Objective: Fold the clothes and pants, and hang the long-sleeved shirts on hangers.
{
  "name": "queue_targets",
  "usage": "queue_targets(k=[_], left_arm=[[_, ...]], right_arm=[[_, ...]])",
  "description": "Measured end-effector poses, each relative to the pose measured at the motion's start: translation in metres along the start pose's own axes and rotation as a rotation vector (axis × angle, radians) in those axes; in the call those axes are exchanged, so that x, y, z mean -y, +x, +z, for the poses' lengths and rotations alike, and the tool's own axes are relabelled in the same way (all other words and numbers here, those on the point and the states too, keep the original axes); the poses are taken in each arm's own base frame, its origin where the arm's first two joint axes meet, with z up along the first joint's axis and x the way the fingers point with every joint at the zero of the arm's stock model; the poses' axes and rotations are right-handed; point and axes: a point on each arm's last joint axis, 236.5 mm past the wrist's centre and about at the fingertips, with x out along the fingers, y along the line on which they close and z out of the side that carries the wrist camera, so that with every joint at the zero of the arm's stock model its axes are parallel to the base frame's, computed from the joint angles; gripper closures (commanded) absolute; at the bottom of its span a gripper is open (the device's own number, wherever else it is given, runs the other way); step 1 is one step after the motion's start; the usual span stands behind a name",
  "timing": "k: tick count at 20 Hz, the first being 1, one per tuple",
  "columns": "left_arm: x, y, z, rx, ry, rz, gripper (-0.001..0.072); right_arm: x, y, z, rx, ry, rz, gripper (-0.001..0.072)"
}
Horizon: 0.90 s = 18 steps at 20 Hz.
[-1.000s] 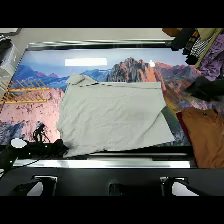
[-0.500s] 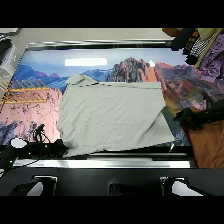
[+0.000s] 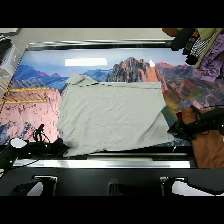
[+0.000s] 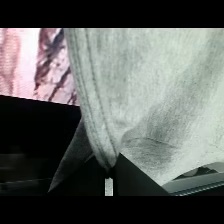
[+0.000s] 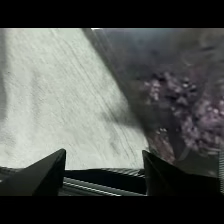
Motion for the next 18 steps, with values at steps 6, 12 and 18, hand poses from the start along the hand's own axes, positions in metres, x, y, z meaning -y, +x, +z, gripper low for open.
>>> queue_targets(k=[6, 12, 18], left_arm=[[0.001, 0.000, 0.000, 0.001, -0.001, -0.006, 0.0687], [0.002, 0.000, 0.000, 0.002, -0.001, -0.007, 0.0688], [0.002, 0.000, 0.000, 0.001, -0.001, -0.007, 0.0688]], right_arm=[[0.011, 0.005, -0.009, -0.051, 0.000, -0.032, 0.0166], [0.009, -0.004, -0.006, -0.011, -0.010, -0.044, 0.0167], [0.011, -0.007, -0.002, 0.014, -0.014, -0.061, 0.0168]])
